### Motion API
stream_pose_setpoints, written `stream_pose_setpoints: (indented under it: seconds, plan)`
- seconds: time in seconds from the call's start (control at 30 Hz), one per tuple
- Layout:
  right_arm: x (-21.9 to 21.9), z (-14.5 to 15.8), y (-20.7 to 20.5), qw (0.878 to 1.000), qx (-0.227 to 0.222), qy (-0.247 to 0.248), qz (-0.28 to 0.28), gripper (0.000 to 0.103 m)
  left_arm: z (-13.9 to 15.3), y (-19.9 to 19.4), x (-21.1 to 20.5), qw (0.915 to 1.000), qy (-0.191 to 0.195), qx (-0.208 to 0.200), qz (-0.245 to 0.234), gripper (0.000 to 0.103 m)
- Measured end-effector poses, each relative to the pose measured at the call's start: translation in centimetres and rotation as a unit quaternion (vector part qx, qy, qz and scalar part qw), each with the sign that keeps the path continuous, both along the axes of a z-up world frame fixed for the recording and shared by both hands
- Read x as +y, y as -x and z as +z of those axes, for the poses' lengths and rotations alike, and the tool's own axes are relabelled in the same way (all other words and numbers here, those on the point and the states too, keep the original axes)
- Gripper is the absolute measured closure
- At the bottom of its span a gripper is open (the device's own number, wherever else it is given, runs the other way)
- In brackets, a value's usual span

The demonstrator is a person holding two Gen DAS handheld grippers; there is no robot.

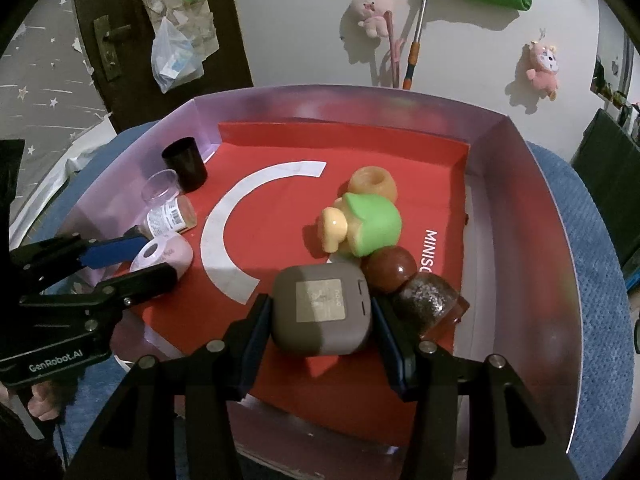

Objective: Organize rigid objects
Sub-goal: 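Release the pink round case by the bottle while the right tool releases the brown case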

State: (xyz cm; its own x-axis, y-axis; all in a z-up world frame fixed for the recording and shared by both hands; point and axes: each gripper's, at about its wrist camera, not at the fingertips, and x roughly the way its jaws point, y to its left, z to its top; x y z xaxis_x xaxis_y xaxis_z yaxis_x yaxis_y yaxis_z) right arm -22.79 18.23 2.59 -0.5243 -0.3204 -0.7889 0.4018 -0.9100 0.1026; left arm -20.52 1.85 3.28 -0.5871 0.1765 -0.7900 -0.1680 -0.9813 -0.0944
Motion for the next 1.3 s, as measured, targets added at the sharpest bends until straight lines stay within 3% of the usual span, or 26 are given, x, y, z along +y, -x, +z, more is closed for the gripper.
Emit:
stream_pose_setpoints:
  seconds: [0.5, 0.8, 0.97, 1.07, 1.1, 1.2, 1.3]
  plan:
    - [-0.2, -0.1, 0.1, 1.000, -0.001, 0.001, 0.000, 0.050, -0.3, 0.2, 0.1, 1.0000, -0.003, -0.008, -0.002, 0.056]
    - [0.0, 0.0, -0.2, 1.000, -0.001, 0.008, 0.003, 0.049, -0.1, -0.2, 0.5, 0.9998, 0.018, -0.004, -0.002, 0.056]
    - [-0.1, 0.7, -0.9, 1.000, 0.011, 0.008, 0.009, 0.039, 0.4, -0.6, 0.1, 1.0000, 0.006, 0.002, 0.000, 0.056]
    - [-0.1, 1.1, -1.4, 1.000, 0.016, 0.008, 0.011, 0.038, 0.8, -0.9, 0.0, 0.9999, 0.004, 0.009, 0.000, 0.056]
    - [0.1, 1.2, -1.5, 1.000, 0.017, 0.010, 0.011, 0.038, 0.9, -1.0, 0.0, 0.9999, 0.004, 0.010, -0.001, 0.055]
    - [0.3, 1.6, -2.1, 1.000, 0.023, 0.015, 0.010, 0.035, 1.0, -1.2, 0.0, 0.9999, 0.003, 0.013, 0.000, 0.038]
    - [0.7, 2.3, -3.1, 0.999, 0.032, 0.024, 0.013, 0.033, 1.3, -1.6, 0.0, 0.9999, -0.001, 0.016, 0.000, 0.038]
